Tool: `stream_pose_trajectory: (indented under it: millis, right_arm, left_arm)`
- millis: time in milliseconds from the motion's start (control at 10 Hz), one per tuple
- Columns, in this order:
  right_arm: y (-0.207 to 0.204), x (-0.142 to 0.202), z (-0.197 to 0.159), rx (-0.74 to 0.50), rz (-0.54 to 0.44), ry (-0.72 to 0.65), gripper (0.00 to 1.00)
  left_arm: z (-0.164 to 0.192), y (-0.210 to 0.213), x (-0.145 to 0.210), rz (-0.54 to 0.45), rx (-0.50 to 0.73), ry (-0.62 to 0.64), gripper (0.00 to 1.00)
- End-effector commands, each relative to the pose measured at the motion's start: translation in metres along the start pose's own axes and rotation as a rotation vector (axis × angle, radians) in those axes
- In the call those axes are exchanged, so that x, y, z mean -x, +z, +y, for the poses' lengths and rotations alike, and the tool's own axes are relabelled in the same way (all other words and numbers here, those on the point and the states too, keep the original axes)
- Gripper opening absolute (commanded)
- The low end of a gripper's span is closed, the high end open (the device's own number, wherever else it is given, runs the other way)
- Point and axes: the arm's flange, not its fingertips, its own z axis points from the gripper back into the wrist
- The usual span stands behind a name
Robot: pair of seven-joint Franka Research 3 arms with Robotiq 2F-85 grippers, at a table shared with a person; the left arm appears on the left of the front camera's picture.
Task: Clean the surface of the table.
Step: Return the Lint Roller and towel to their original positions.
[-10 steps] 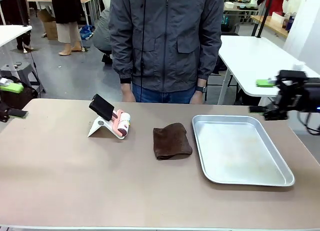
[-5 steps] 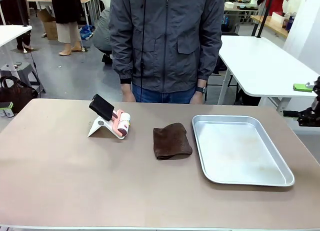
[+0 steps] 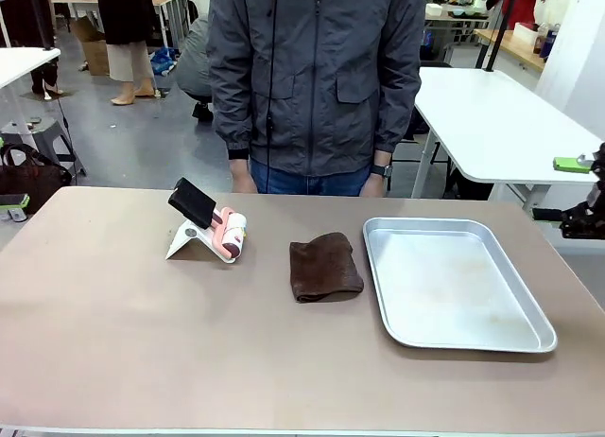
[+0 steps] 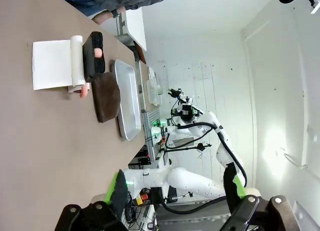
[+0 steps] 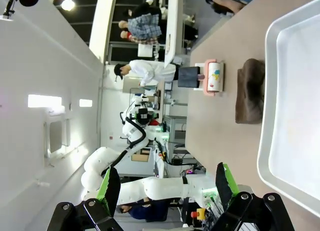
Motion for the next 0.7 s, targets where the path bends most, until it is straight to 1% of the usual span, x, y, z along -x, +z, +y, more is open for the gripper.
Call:
stream_pose_trajectory:
  millis: [0, 600]
  right_arm:
    - [-0.0019, 0.0003, 0.0044, -0.009, 0.002, 0.003, 1.00]
    - [-0.0019, 0.0003, 0.0044, -0.009, 0.002, 0.003, 1.00]
  left_arm:
    - [-0.0017, 0.0011, 0.0043, 0.004, -0.007, -0.007, 1.00]
    - [-0.0017, 0.0011, 0.0043, 0.004, -0.007, -0.007, 1.00]
